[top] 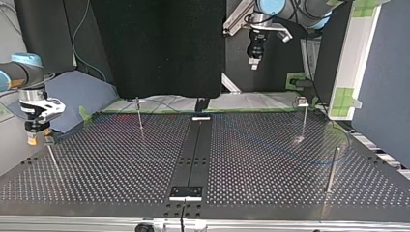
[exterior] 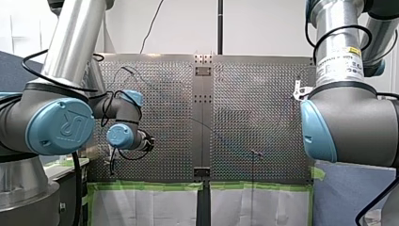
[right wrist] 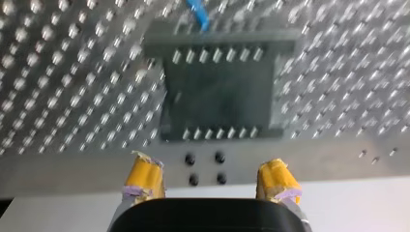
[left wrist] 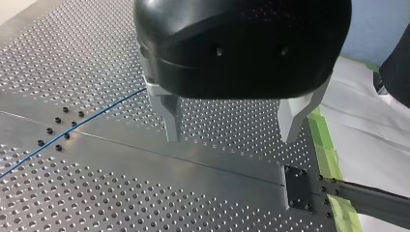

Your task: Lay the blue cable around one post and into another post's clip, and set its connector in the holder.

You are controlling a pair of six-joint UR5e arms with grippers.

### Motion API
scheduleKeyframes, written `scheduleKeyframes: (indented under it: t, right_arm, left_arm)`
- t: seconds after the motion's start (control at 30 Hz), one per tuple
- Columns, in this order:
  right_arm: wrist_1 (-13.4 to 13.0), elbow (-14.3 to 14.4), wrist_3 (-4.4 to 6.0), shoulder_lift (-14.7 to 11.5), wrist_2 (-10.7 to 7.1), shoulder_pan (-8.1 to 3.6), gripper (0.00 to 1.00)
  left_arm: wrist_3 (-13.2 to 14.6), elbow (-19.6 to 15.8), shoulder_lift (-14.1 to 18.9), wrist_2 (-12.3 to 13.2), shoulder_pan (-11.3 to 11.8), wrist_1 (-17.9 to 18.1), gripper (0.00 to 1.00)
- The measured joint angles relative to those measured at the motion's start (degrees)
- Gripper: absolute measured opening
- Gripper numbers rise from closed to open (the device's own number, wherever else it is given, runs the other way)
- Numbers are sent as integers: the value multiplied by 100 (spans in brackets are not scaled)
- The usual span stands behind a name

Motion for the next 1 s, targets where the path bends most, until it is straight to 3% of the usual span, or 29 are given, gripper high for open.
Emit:
scheduleKeyframes:
  t: [0.23, 0.33, 0.47, 0.57, 0.63, 0.83, 1.0]
  right_arm:
    - [309, 139, -110, -72, 335, -37, 100]
    - [291, 278, -41, -190, 484, -29, 100]
    - [87, 524, 155, -431, 734, 33, 100]
    - [-71, 687, 185, -594, 898, 95, 100]
    - [-157, 777, 149, -682, 986, 138, 100]
    - [-459, 1078, -99, -984, 1288, 326, 100]
    - [-678, 1347, -292, -1221, 1470, 578, 100]
  left_arm:
    - [0, 0, 0, 0, 5, -6, 100]
    - [0, 0, 0, 2, 6, -7, 100]
    - [0, 0, 2, 69, 7, -12, 100]
    - [-5, 0, 1, 114, 8, -14, 100]
    - [-6, 0, 1, 128, 7, -15, 100]
    - [-11, 0, 1, 210, 6, -44, 100]
    - [-9, 0, 0, 226, 6, -67, 100]
